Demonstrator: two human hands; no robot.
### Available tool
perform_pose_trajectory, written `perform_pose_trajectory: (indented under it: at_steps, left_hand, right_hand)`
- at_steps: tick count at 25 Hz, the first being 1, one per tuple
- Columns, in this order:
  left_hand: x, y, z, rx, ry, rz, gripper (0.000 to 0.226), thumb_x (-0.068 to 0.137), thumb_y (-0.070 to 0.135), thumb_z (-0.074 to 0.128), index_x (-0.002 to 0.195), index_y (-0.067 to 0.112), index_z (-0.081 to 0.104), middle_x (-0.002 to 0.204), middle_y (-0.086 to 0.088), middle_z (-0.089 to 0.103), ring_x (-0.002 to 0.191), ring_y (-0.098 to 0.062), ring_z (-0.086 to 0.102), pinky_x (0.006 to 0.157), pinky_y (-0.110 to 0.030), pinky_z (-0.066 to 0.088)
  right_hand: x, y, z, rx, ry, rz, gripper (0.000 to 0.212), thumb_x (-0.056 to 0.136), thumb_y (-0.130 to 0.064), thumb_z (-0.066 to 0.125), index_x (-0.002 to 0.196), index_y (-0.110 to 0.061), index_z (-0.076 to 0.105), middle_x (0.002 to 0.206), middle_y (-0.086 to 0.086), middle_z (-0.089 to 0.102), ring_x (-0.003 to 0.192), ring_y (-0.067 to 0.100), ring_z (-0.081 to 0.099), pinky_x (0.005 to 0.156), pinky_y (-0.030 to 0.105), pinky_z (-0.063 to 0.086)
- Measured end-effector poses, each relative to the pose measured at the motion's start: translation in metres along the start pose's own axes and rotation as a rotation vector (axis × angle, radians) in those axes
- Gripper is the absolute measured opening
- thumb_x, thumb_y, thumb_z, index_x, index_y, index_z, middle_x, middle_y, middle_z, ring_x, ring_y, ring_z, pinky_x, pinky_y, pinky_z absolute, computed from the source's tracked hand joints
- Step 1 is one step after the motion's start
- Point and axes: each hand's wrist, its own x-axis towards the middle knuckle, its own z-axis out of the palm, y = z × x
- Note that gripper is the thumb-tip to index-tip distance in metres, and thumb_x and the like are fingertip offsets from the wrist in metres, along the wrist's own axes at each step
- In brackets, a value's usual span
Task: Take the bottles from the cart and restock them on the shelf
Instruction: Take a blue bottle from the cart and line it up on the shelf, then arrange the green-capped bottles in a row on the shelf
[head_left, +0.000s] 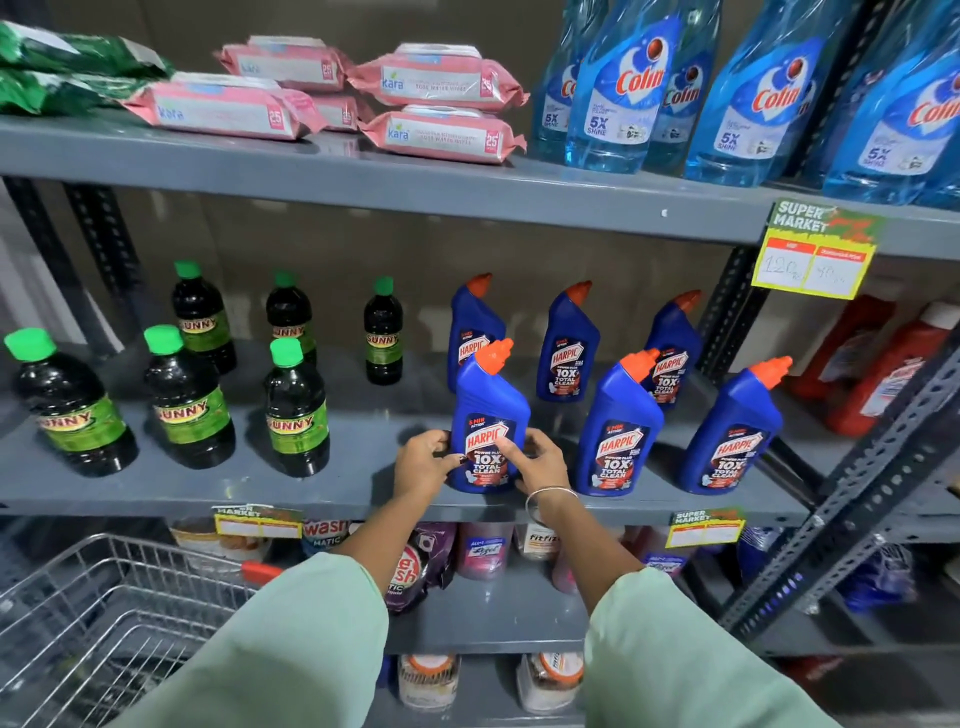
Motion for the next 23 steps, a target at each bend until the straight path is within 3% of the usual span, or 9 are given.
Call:
perform_pose_trajectory:
  at_steps: [4, 6, 8, 12, 17, 19, 21, 23]
  left_hand:
    - [-0.004, 0.004, 0.000, 0.031, 0.024, -0.001, 0.025, 0.077, -0.001, 0.065, 0.102, -0.002, 0.061, 0.106, -0.023, 0.069, 0.088, -0.029, 0.065, 0.084, -0.049, 0.053]
    - [-0.011, 0.007, -0.003, 0.042, 0.077, 0.005, 0.028, 0.077, -0.003, 0.065, 0.104, -0.004, 0.060, 0.109, -0.023, 0.068, 0.096, -0.034, 0.066, 0.087, -0.046, 0.054]
    - [-0.025, 0.011, -0.011, 0.051, 0.197, 0.000, 0.028, 0.080, 0.001, 0.062, 0.107, -0.004, 0.060, 0.108, -0.022, 0.068, 0.098, -0.034, 0.065, 0.086, -0.040, 0.052]
    - [-0.051, 0.014, -0.050, 0.160, 0.505, 0.041, 0.020, 0.082, 0.010, 0.060, 0.100, 0.001, 0.061, 0.098, -0.018, 0.068, 0.090, -0.034, 0.063, 0.074, -0.039, 0.049]
    - [-0.054, 0.005, -0.124, 0.137, 0.768, 0.045, 0.039, 0.072, 0.009, 0.073, 0.101, 0.002, 0.048, 0.108, -0.018, 0.051, 0.093, -0.037, 0.057, 0.083, -0.046, 0.051]
    - [-0.043, -0.001, -0.156, 0.012, 0.644, -0.025, 0.058, 0.070, 0.006, 0.075, 0.119, 0.001, 0.043, 0.119, -0.021, 0.051, 0.106, -0.037, 0.056, 0.091, -0.040, 0.046]
    - [-0.026, -0.005, -0.183, -0.139, 0.389, -0.097, 0.073, 0.075, 0.000, 0.070, 0.136, 0.001, 0.030, 0.136, -0.022, 0.045, 0.124, -0.036, 0.047, 0.102, -0.039, 0.039]
    - [-0.007, -0.006, -0.202, -0.182, 0.202, -0.071, 0.076, 0.077, -0.006, 0.065, 0.141, 0.004, 0.026, 0.146, -0.023, 0.035, 0.135, -0.033, 0.035, 0.111, -0.038, 0.029]
  right_hand:
    - [-0.008, -0.012, 0.000, -0.088, 0.011, -0.031, 0.033, 0.073, -0.026, 0.075, 0.096, -0.008, 0.060, 0.099, 0.013, 0.068, 0.092, 0.027, 0.064, 0.077, 0.035, 0.053]
    - [-0.020, -0.019, -0.001, -0.139, 0.167, -0.086, 0.037, 0.070, -0.031, 0.077, 0.090, -0.006, 0.057, 0.083, 0.007, 0.063, 0.076, 0.021, 0.059, 0.067, 0.028, 0.048]
    - [-0.035, -0.022, -0.001, -0.238, 0.304, -0.140, 0.037, 0.072, -0.038, 0.074, 0.076, -0.008, 0.052, 0.070, 0.007, 0.059, 0.067, 0.023, 0.054, 0.062, 0.032, 0.044]
    - [-0.062, -0.015, 0.026, -0.470, 0.127, -0.268, 0.040, 0.080, -0.036, 0.065, 0.058, -0.017, 0.037, 0.058, 0.009, 0.051, 0.060, 0.029, 0.047, 0.059, 0.039, 0.042]
    - [-0.069, -0.013, 0.100, -0.524, -0.146, -0.326, 0.024, 0.079, -0.024, 0.069, 0.073, -0.017, 0.046, 0.067, 0.003, 0.053, 0.066, 0.026, 0.053, 0.061, 0.030, 0.036]
    - [-0.065, -0.014, 0.139, -0.467, -0.250, -0.242, 0.028, 0.074, -0.018, 0.074, 0.093, -0.010, 0.055, 0.082, 0.006, 0.058, 0.079, 0.022, 0.054, 0.072, 0.031, 0.043]
    - [-0.061, -0.015, 0.175, -0.431, -0.291, -0.180, 0.055, 0.069, -0.014, 0.078, 0.115, -0.002, 0.051, 0.107, 0.013, 0.059, 0.102, 0.025, 0.055, 0.091, 0.034, 0.044]
    - [-0.058, -0.015, 0.208, -0.414, -0.287, -0.142, 0.067, 0.064, -0.013, 0.081, 0.120, 0.001, 0.048, 0.115, 0.013, 0.055, 0.110, 0.024, 0.052, 0.098, 0.036, 0.041]
